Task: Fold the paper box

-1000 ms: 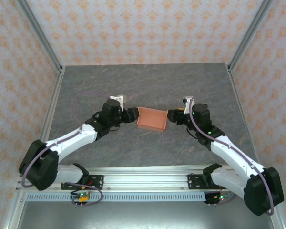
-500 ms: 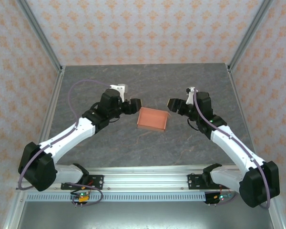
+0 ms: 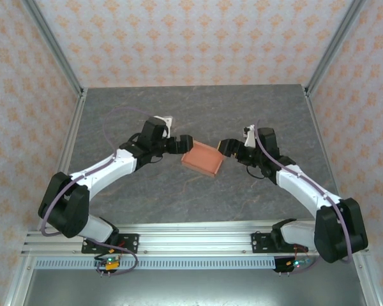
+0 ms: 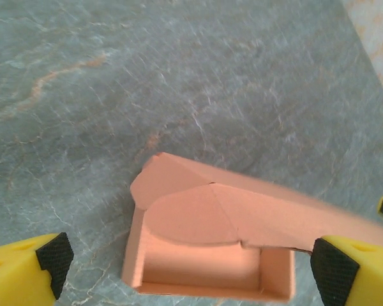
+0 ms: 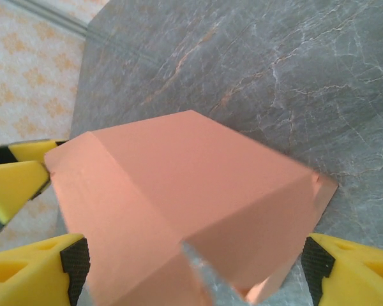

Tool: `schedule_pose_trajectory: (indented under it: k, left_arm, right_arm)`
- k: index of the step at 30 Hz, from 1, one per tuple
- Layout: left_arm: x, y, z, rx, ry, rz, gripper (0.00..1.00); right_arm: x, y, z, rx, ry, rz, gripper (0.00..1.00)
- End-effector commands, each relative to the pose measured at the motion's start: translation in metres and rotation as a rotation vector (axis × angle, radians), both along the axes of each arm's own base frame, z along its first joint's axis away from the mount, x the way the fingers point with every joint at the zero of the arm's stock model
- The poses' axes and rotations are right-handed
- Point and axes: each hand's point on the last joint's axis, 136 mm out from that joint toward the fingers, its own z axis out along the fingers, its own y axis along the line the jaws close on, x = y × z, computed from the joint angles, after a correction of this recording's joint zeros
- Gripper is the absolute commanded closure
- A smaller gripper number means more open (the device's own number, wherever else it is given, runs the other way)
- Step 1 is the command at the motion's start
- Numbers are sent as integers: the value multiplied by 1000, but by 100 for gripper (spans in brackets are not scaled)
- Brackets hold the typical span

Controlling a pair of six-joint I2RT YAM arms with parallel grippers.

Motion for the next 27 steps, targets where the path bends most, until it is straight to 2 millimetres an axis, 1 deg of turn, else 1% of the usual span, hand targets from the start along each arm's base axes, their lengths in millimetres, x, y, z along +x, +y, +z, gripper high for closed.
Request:
schedule_pose_trajectory:
  k: [1,3,5,6,7,9,11,13,15,17,18,21,23,24,26,27]
  left_arm:
    - [24,9,35,-170,-20,103,0]
    - [30,20,39,-231,13,178,0]
    - [35,29,44,-283,35,227,0]
    - [39,33,44,-295,41,252,0]
    - [43,36,43,-306,50,273,0]
    - [54,39,41,-314,65,299,0]
    - [68,33,40,-324,71,284,0]
    - [82,23,37,-327,78,249,0]
    - [88,20,33,-311,68,227,0]
    - [88,23,27,-289,54,232,0]
    - [86,25,23,-274,54,233,1]
    - [74,29,17,-245,42,214,2]
    - [65,35,11,-222,50,224,2]
    - [60,38,9,-206,56,227,2]
    - [52,44,8,-175,56,236,2]
    - [48,50,9,-155,52,251,2]
  right_arm:
    - [15,0,20,118,-7,-74,12]
    - [20,-9,21,155,32,-158,12]
    - [23,-23,13,175,135,-285,7]
    - [24,-27,8,185,183,-328,7]
    - [24,-29,3,212,245,-375,8]
    - [23,-26,-8,301,381,-448,9]
    - [19,-18,-19,398,521,-491,9]
    - [20,-10,-20,472,567,-492,9]
    - [16,-13,-19,445,578,-503,9]
    - [8,-21,-18,345,548,-501,9]
    - [6,-25,-14,290,507,-476,9]
    - [-7,-26,2,112,348,-315,13]
    - [-22,-16,19,-11,220,-173,19]
    - [-30,-6,32,-95,139,-91,19]
    - [-45,12,49,-283,-1,38,16]
    - [-48,17,54,-377,-58,82,15]
